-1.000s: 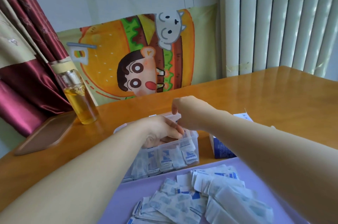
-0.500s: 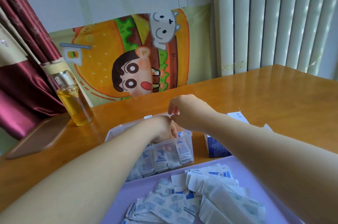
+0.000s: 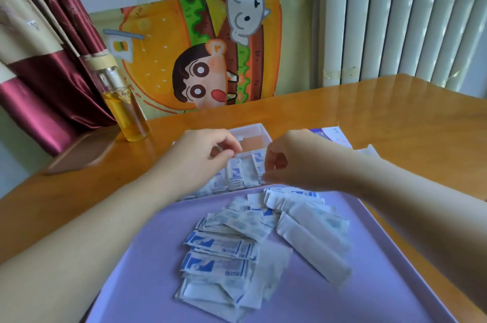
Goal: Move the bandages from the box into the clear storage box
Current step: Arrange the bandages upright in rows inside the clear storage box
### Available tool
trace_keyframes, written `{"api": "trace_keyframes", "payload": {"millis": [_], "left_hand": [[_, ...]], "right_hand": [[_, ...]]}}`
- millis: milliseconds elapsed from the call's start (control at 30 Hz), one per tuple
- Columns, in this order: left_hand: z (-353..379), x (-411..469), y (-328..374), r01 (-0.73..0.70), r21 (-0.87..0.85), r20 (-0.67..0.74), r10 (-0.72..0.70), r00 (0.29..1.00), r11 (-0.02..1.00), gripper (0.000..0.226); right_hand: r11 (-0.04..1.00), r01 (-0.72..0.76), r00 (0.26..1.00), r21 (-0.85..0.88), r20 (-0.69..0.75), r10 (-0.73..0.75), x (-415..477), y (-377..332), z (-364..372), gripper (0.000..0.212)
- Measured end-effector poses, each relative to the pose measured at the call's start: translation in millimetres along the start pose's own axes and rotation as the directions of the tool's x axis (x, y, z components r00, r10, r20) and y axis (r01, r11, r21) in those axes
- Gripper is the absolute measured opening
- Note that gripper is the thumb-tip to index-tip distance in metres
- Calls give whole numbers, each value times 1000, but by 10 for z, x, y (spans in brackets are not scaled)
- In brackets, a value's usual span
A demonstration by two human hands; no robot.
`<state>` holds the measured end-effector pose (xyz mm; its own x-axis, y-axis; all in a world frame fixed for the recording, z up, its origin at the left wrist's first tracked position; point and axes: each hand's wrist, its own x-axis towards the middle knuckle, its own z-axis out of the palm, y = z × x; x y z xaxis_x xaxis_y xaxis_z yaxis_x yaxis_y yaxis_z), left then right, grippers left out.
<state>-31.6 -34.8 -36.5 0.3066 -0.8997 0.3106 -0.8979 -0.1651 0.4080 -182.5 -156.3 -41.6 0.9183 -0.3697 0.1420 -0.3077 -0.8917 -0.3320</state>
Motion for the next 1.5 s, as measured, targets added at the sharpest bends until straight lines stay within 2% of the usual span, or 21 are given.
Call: {"api": "trace_keyframes", "payload": {"millis": [67,100,200,267,400,467,600,733,833,900,967,1067,1200,1267,1400,1500], "left_hand": [[69,-229,-15,1,86,175,-16,985,996,16],[106,-355,-25,1,138,238,-34,971,990,14],[290,-499,-139,4,231,322,-80,943,973,21],[395,-530,-154,19,215,321,-89,943,976,31],[533,-515,-89,164,77,360,-180,915,984,35],[578,-517,-99,150,92,376,-174,910,984,33],[561,-553,-111,145,86,356,-166,920,986,41],[517,-602,-169,194,37,318,-196,928,980,50],[494,-628,-275,205,8,261,-200,944,979,44],[466,-642,-361,236,-73,232,-213,949,969,34],[425,-661,-438,312,-213,237,-261,936,926,27],[375,-704,-538,437,-474,256,-356,899,765,24],[338,-749,-668,490,-702,236,-480,845,517,28],[320,-765,-696,485,-759,240,-506,828,434,27],[293,-808,-700,483,-788,262,-501,825,383,13],[293,-858,-740,501,-779,292,-488,822,377,9]], "right_hand": [[989,-30,964,-143,257,67,-204,-87,47,24],[977,-34,939,-209,328,103,-306,-137,90,31],[939,-24,930,-344,338,147,-443,-182,184,44],[936,-4,938,-353,323,126,-480,-222,219,45],[988,-82,978,-130,179,105,-431,-208,358,33],[993,-111,983,-38,140,116,-399,-182,438,33],[981,-134,980,140,164,111,-332,-168,517,40],[969,-128,987,210,122,104,-223,-176,554,37],[961,-122,992,250,31,118,-77,-180,608,29],[955,-129,990,267,-13,138,14,-183,635,29],[952,-141,986,273,-43,158,97,-186,666,28],[972,-118,991,203,-43,129,179,-216,735,25],[994,-51,993,100,108,40,194,-313,831,34],[997,-46,986,69,165,34,193,-326,846,42],[994,-104,980,29,176,98,175,-308,814,50],[986,-164,964,-14,210,164,163,-276,790,46]]}}
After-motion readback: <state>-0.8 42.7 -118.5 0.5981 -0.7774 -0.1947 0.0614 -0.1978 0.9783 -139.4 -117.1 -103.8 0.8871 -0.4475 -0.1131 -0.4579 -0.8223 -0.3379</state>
